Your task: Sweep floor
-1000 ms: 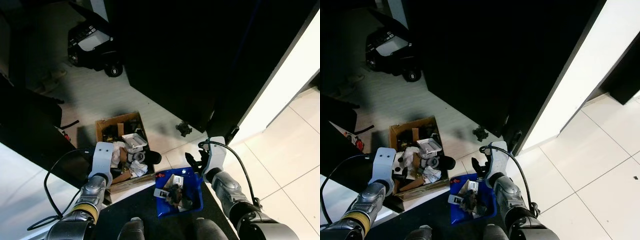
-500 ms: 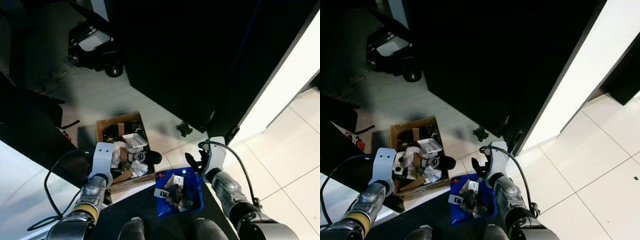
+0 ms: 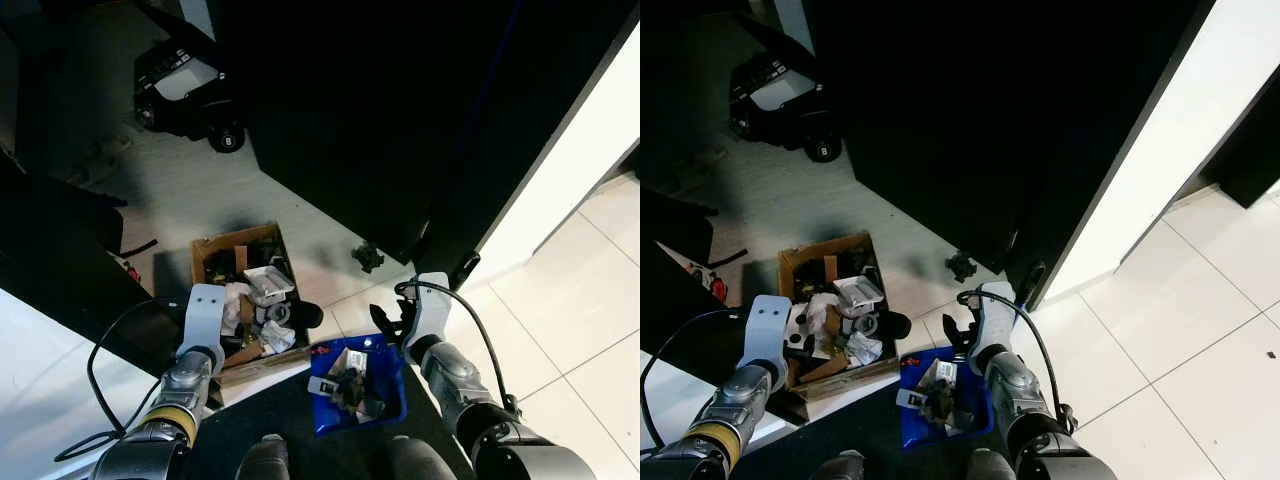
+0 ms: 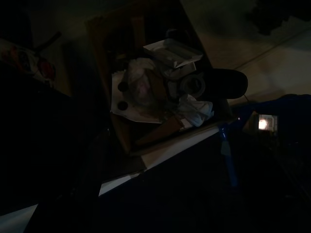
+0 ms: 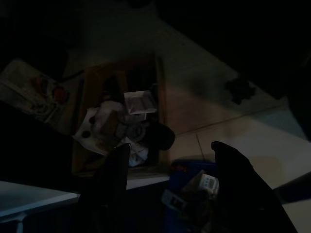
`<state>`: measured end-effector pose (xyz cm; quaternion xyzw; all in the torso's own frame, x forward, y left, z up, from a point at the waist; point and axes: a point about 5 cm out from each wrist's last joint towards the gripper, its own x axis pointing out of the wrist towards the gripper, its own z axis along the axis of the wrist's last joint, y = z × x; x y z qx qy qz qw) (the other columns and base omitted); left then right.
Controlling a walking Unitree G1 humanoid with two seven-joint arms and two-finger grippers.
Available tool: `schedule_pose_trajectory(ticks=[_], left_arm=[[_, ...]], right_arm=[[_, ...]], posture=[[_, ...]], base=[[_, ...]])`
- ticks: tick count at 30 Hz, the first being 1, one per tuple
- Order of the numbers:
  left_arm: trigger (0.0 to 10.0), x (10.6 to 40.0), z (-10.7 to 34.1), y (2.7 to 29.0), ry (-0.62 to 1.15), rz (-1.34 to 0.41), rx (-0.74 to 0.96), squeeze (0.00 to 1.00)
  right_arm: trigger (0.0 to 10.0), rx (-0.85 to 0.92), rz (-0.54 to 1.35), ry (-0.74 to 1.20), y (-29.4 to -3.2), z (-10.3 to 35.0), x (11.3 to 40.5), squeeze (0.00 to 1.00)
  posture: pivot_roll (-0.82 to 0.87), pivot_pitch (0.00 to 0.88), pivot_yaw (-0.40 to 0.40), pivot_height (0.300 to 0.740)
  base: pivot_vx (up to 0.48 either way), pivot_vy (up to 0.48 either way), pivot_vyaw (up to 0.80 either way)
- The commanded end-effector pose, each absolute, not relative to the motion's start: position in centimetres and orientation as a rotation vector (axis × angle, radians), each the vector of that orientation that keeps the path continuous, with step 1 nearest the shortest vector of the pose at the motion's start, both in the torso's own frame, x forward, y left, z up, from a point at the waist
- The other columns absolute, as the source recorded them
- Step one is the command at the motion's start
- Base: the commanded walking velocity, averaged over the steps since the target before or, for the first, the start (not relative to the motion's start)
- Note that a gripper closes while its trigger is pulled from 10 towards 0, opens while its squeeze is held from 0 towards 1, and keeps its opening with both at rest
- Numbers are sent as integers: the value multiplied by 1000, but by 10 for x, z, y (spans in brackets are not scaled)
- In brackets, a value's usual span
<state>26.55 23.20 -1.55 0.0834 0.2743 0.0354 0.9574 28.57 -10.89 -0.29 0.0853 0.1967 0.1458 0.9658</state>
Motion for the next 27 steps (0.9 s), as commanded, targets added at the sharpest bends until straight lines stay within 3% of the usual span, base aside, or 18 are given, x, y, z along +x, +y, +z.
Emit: schedule_pose_trajectory(ticks=[1,7,10,13,27], left_arm=[[10000,264,-16,232,555,63,128,0],[10000,274,-6,219,460,14,82,0],[10000,284,12,197,308,-51,88,0],[10000,287,23,192,233,-53,89,0],[10000,286,86,206,14,7,59,0]], right_arm=[[10000,151,293,407,-108,-5,283,0],[10000,115,283,335,-113,2,287,0],[10000,97,241,197,-124,21,297,0],[10000,104,224,110,-127,36,303,0],[10000,117,208,-150,-137,88,301,0]], posture=[[-36,38,5,740],[-27,34,5,740],[-30,30,23,740],[-35,27,33,740],[-31,28,47,740]], base=[[0,0,0],[0,0,0],[0,0,0],[0,0,0],[0,0,0]])
